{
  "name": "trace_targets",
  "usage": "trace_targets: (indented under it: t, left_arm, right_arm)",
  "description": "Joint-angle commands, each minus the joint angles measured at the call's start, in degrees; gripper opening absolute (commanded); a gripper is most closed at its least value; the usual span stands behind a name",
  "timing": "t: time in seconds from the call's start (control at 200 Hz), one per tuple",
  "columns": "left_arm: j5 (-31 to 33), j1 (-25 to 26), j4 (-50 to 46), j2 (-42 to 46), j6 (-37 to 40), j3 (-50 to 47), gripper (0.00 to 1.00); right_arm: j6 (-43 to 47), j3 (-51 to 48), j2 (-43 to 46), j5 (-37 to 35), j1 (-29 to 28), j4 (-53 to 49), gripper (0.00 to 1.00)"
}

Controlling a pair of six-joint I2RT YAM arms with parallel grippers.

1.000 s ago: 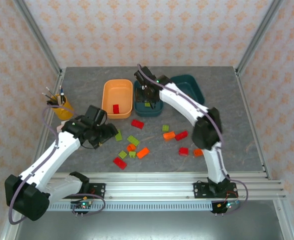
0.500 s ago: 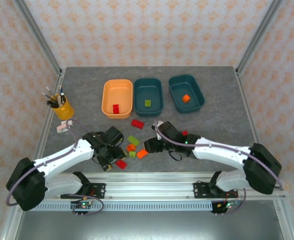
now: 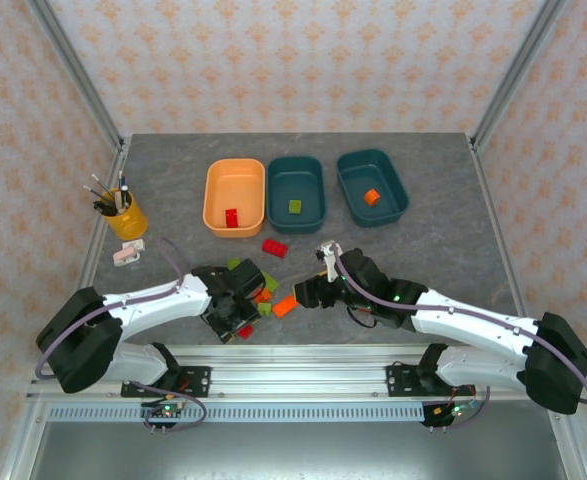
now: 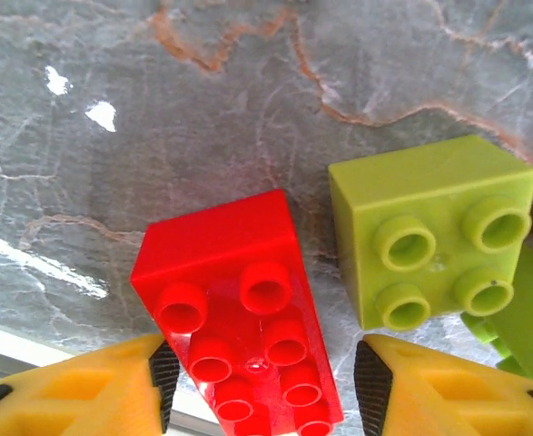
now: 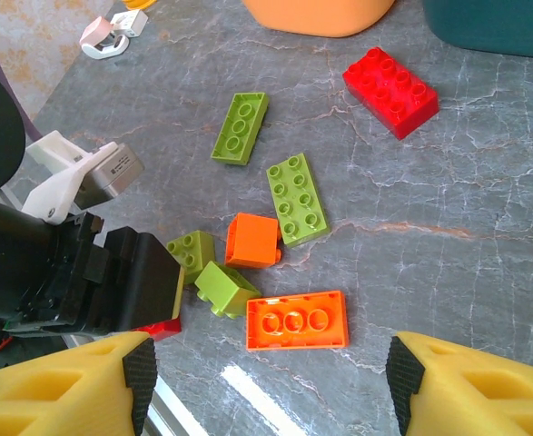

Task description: Sort the legos into containers by color

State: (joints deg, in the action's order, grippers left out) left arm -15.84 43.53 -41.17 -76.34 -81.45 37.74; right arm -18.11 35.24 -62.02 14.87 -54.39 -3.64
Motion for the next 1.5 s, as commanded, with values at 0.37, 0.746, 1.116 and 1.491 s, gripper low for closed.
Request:
trace_targets:
  t: [0.37, 0.746, 1.116, 1.491]
  left_arm:
    - [7.13, 0.42, 0.81, -3.25, -0.53, 0.70, 0.29]
    - [14.60, -7.51, -19.50, 10.01, 9.23, 14.89, 0.25]
    - [8.89, -26.83, -21.00, -19.77, 40.45, 53.40, 0.26]
    - [5.59, -29.24, -26.32, -51.73, 49.96, 82.77, 0.28]
  right_arm:
    - [-0.11, 2.36, 0.05, -0.37, -0.27, -0.48, 0.69]
    - [0.34, 11.30, -1.27, -7.49, -0.01, -0.49, 0.69]
    - [-1.85, 29.85, -14.76, -9.64, 7.68, -4.74, 0.69]
    - [-10.96, 43.10, -27.45, 0.66, 15.79, -13.07, 0.68]
